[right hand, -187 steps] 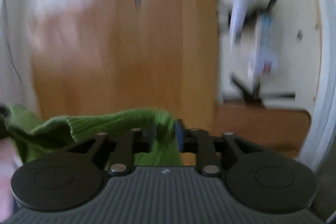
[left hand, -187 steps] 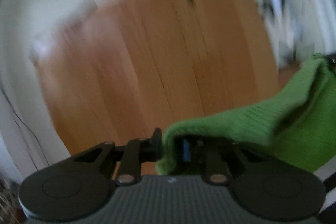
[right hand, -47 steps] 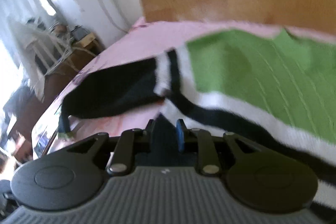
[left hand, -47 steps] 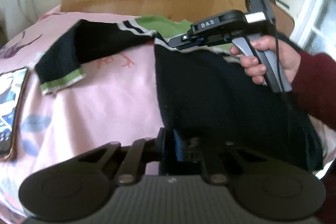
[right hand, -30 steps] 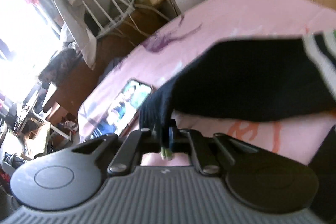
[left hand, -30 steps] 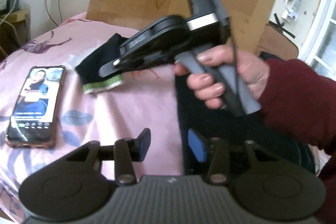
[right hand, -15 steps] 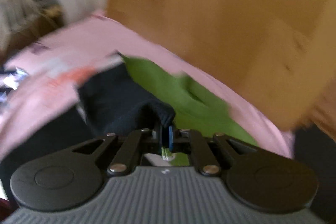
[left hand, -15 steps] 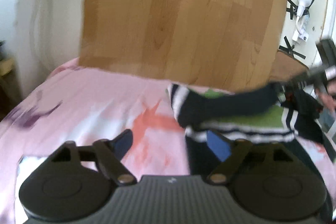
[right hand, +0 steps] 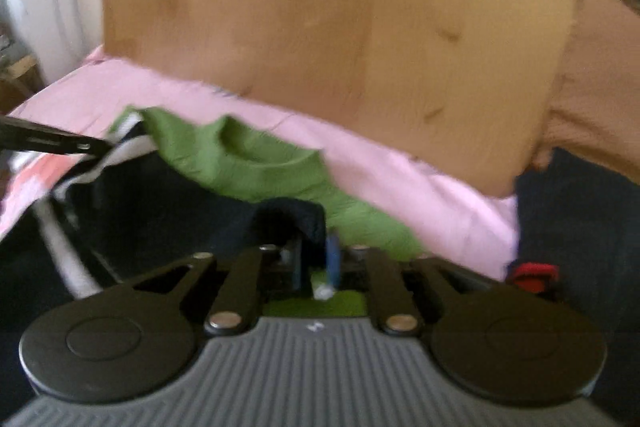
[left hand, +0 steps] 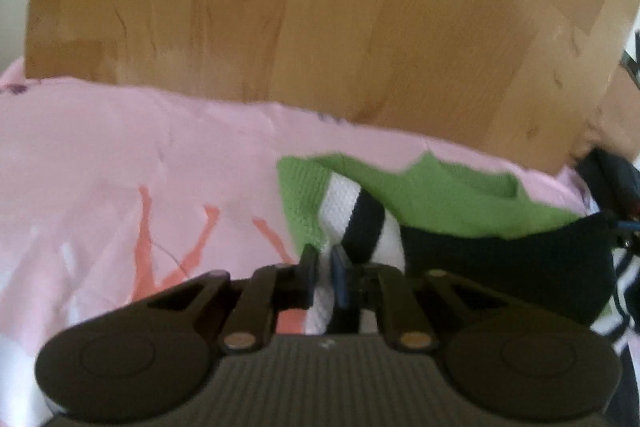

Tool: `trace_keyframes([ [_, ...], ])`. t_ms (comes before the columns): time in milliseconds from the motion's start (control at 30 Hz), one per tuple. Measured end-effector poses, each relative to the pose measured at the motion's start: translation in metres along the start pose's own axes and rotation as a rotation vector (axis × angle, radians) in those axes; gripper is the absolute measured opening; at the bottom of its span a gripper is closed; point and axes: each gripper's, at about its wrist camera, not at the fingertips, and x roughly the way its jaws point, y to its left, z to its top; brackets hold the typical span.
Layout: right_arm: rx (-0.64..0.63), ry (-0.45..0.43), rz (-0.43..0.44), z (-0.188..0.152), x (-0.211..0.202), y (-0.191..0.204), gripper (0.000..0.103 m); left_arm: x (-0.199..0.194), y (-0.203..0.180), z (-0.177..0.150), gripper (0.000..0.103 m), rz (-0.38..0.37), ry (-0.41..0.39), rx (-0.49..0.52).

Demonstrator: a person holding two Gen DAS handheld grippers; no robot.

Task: Fold small clothes

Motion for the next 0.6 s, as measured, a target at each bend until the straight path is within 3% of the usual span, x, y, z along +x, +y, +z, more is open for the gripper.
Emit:
trace_keyframes([
  [33, 0.005, 0.017, -0.035, -0.005, 0.004, -0.004, 0.038, -0.002, 0.002, -0.001, 0.009, 0.019, -0.021, -0.012],
  [133, 0.082, 0.071, -0.072, -0.020, 0.010, -0.019, 0.038, 0.002, 0.003, -0.009, 0.014, 0.040, -0.031, -0.049],
  [233, 0.212, 0.027, -0.039, -0.037, -0.019, -0.034, 0.038, -0.005, -0.008, -0.018, 0.024, 0.102, -0.057, 0.014],
  [300, 0.293, -0.031, 0.010, -0.049, -0.045, -0.042, 0.038, -0.020, -0.006, -0.019, 0.030, 0.124, -0.101, -0.003],
  [433, 0.308, -0.038, 0.030, -0.048, -0.048, -0.035, 0.039, -0.039, -0.005, -0.014, 0.030, 0.076, -0.166, -0.119],
  [533, 0.370, -0.016, 0.080, -0.043, -0.010, -0.033, 0.039, -0.045, -0.021, -0.016, 0.030, 0.028, -0.184, -0.104],
  [600, 0.484, -0.025, 0.139, -0.044, 0.009, -0.035, 0.039, -0.041, -0.032, -0.022, 0.030, 0.006, -0.187, -0.074],
])
